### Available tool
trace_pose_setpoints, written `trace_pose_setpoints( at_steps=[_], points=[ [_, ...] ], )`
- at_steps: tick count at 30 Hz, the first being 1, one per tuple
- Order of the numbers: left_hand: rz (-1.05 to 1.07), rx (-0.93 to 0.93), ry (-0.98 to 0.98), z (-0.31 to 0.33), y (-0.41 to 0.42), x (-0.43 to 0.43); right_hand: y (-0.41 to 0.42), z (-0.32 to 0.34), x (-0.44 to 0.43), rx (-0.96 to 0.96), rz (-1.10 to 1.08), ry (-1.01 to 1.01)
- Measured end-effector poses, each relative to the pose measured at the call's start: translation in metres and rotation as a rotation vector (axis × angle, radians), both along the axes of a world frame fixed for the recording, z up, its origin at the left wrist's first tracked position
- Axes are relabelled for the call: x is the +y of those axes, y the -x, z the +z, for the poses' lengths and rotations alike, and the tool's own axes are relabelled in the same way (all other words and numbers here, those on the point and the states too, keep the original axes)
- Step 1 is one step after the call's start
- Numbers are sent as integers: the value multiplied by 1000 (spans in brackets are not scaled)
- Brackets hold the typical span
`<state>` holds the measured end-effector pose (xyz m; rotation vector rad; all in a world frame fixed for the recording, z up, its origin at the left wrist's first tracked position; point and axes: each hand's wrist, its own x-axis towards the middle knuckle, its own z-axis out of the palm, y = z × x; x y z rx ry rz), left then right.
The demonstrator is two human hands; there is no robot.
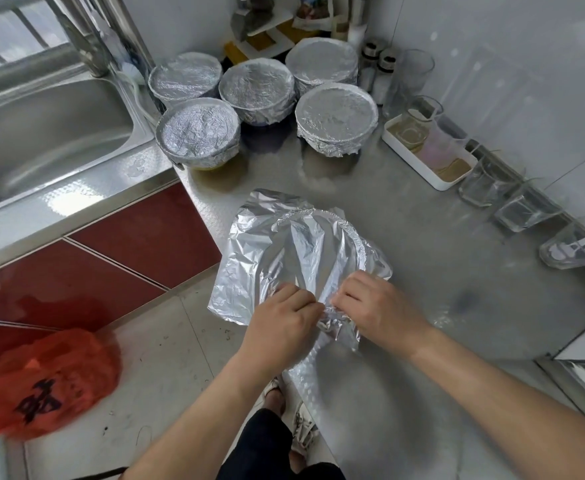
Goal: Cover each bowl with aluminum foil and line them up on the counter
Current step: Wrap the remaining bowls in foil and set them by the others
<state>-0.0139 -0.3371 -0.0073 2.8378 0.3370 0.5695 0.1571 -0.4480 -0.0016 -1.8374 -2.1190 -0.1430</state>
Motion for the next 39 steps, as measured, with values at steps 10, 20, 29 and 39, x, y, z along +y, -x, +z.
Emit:
trace_pose_setpoints(
  at_steps=[10, 20, 29, 39],
  points=[
    [4, 190, 128, 16, -2, 10, -38, 10, -3, -60, 77, 33],
    [-24, 221, 135, 9, 17, 23, -3, 2, -9, 232, -103, 136],
    [-51, 81, 73, 7, 20, 27, 6, -2, -5, 171, -40, -23],
    [-11, 20, 25, 8, 4, 12, 0, 2, -1, 22, -53, -25]
  ],
)
